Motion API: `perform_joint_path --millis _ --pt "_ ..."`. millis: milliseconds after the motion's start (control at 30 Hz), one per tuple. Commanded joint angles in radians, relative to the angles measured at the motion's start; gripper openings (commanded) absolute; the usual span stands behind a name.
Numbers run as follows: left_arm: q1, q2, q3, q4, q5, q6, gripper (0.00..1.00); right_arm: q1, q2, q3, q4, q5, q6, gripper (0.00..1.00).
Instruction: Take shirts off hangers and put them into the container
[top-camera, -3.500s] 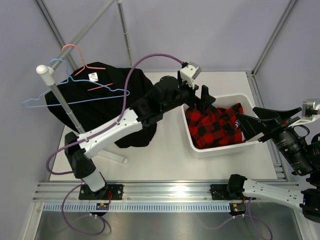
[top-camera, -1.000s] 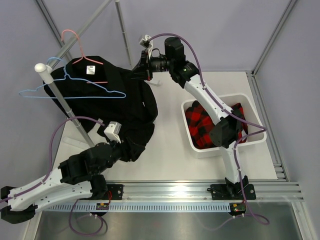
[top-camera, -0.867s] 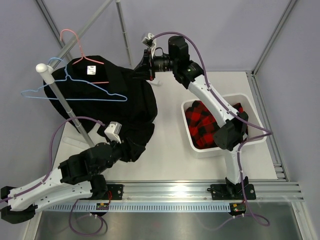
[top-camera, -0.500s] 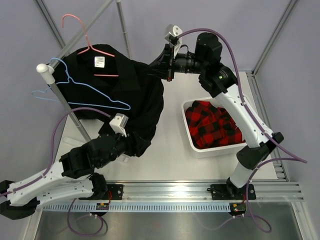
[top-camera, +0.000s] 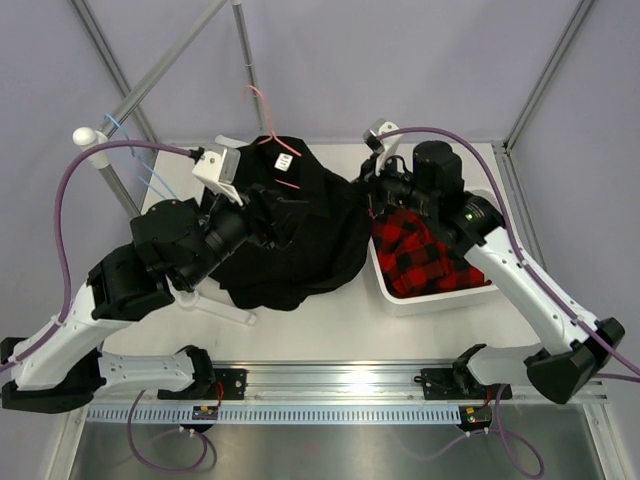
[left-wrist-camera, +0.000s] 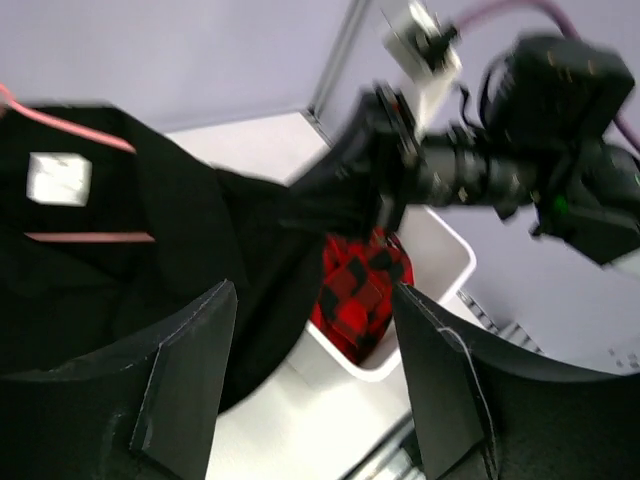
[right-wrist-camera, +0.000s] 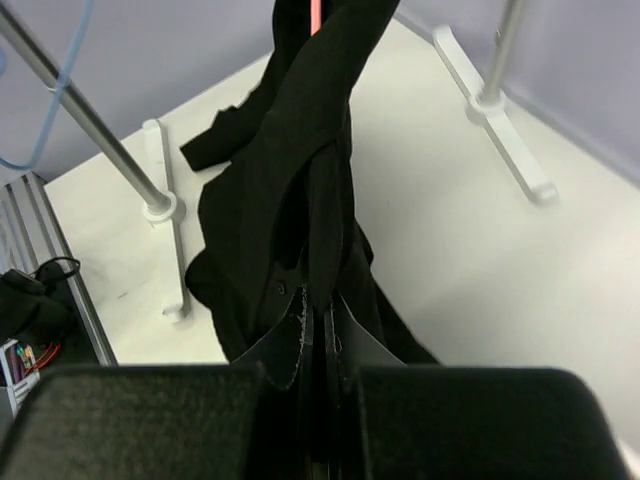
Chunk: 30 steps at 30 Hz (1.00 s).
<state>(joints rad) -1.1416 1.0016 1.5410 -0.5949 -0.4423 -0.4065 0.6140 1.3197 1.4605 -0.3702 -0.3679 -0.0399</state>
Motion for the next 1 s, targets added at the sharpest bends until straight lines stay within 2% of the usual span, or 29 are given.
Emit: perform_joint_path --millis 0,67,133,267,333,600,967 --pt "-0.003 0.063 0.091 0.006 -0.128 0.121 0.67 -0.003 -0.160 -0.083 0.076 0.100 0.090 0.00" --pt "-0.001 0.130 0.132 -0.011 -0.230 0.150 0.67 -0.003 -0.219 -0.117 0.050 0.078 0.121 0.00" --pt "0.009 0.187 0.169 -0.051 -0.275 0.163 0.67 -0.003 -0.270 -0.179 0.053 0.058 0.143 0.00" --pt "0.074 0.265 0.173 -0.071 -0.194 0.118 0.61 -0.003 -0.405 -0.242 0.013 0.009 0.175 0.00" --pt "0.074 0.262 0.145 -0.031 -0.165 0.121 0.58 -0.003 -0.457 -0.259 -0.024 -0.018 0.186 0.00" --pt "0.074 0.244 0.130 -0.005 -0.177 0.130 0.57 -0.003 -0.582 -0.301 -0.118 -0.097 0.198 0.00" --pt "0.063 0.138 0.085 -0.031 -0.066 0.055 0.56 -0.003 -0.579 -0.322 -0.131 -0.083 0.186 0.00"
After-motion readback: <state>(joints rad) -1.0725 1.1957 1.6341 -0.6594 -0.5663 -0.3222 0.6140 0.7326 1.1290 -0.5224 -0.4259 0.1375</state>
